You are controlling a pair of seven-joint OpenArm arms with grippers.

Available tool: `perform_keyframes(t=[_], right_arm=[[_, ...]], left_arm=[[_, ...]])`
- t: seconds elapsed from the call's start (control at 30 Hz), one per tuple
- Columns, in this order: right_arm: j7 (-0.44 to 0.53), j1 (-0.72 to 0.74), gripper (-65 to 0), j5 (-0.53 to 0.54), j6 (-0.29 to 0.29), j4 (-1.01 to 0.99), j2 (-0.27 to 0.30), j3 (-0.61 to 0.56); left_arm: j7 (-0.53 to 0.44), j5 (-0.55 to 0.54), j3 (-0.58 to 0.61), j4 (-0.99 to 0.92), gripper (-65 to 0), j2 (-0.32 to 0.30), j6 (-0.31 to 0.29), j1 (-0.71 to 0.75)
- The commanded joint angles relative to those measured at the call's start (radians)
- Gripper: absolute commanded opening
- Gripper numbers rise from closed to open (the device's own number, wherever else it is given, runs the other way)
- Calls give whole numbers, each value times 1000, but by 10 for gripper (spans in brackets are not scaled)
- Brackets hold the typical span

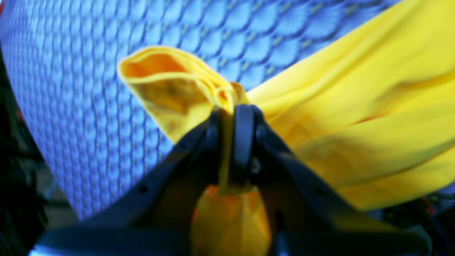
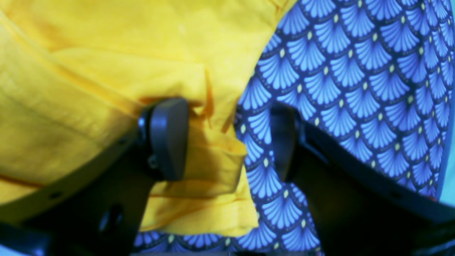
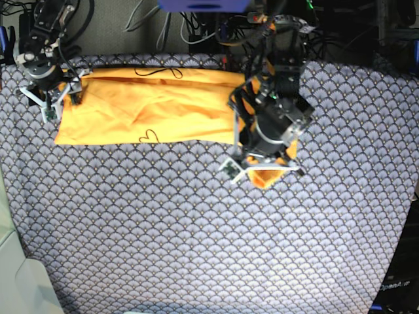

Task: Fold the T-shirt properly
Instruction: 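Carry the strip end with the left gripper toward the right gripper, folding it over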

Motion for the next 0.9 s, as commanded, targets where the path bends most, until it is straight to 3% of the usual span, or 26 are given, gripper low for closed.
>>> perform_keyframes(t=[0.0, 0.1, 0.43, 0.53, 0.63, 0.87], right_arm=[[15, 0, -277, 2, -4, 18, 11, 5], [15, 0, -277, 2, -4, 18, 11, 5], [15, 0, -277, 2, -4, 18, 10, 5], [15, 0, -277, 2, -4, 18, 10, 5], [15, 0, -277, 2, -4, 18, 10, 5], [15, 0, -277, 2, -4, 18, 11, 5]], left_arm=[[-18, -5, 34, 18, -650, 9, 51, -15], [-19, -8, 117, 14, -650, 9, 144, -13], [-19, -9, 224, 5, -650, 9, 178, -16], [-21, -9, 276, -22, -650, 9, 268, -31], [-21, -22, 330, -33, -650, 9, 315, -33], [-15, -123, 345, -36, -650, 9, 318, -30]])
